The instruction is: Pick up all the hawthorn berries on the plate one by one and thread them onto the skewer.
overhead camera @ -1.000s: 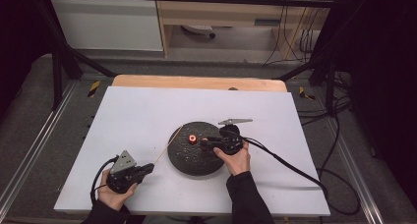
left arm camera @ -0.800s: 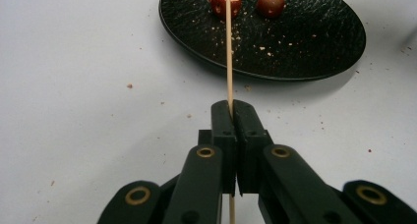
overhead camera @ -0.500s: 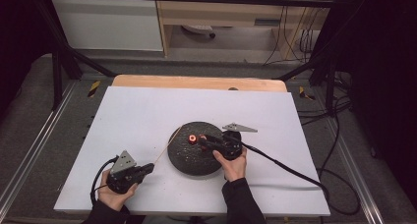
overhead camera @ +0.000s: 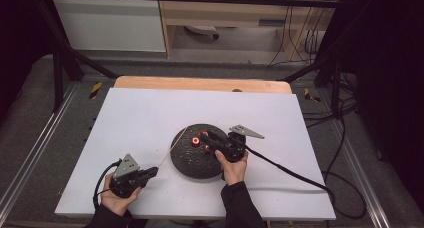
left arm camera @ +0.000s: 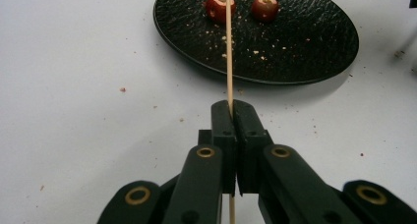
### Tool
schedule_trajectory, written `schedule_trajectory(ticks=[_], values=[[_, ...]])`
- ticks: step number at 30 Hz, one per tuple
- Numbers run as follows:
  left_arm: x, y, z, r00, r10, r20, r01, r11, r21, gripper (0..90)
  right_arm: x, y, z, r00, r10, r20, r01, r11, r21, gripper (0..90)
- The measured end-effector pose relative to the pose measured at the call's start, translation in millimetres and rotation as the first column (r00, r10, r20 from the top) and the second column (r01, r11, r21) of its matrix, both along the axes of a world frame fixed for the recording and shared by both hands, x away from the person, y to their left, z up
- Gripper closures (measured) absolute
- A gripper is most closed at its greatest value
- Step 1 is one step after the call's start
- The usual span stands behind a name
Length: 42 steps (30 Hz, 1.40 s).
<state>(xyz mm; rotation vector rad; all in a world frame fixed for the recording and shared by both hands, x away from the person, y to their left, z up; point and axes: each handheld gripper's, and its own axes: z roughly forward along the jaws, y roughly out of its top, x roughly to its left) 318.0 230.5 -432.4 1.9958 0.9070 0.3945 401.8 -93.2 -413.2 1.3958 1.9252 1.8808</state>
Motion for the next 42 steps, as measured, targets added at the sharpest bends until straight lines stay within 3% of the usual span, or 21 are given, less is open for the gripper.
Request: schedule_trajectory(ticks=[12, 23, 42], values=[[-2.3, -6.3, 0.0, 1.0, -0.006, -0.002, 0.006, 0.9999, -0.009, 88.0, 5.8, 1.7, 0.9, 0.996, -0.065, 0.062, 0.059, 0.9944, 0.088, 61.2], [-2.5, -13.9, -0.8, 0.9998, -0.011, -0.017, 0.01, 0.9996, -0.027, 88.0, 11.9, 5.1, -4.6, 0.9845, -0.126, 0.122, 0.108, 0.9844, 0.139, 61.2], [-3.6, -25.8, -2.9, 0.9988, -0.031, -0.038, 0.029, 0.9975, -0.065, 88.0, 13.8, 8.1, -7.2, 0.9793, -0.154, 0.131, 0.125, 0.9701, 0.208, 61.2]])
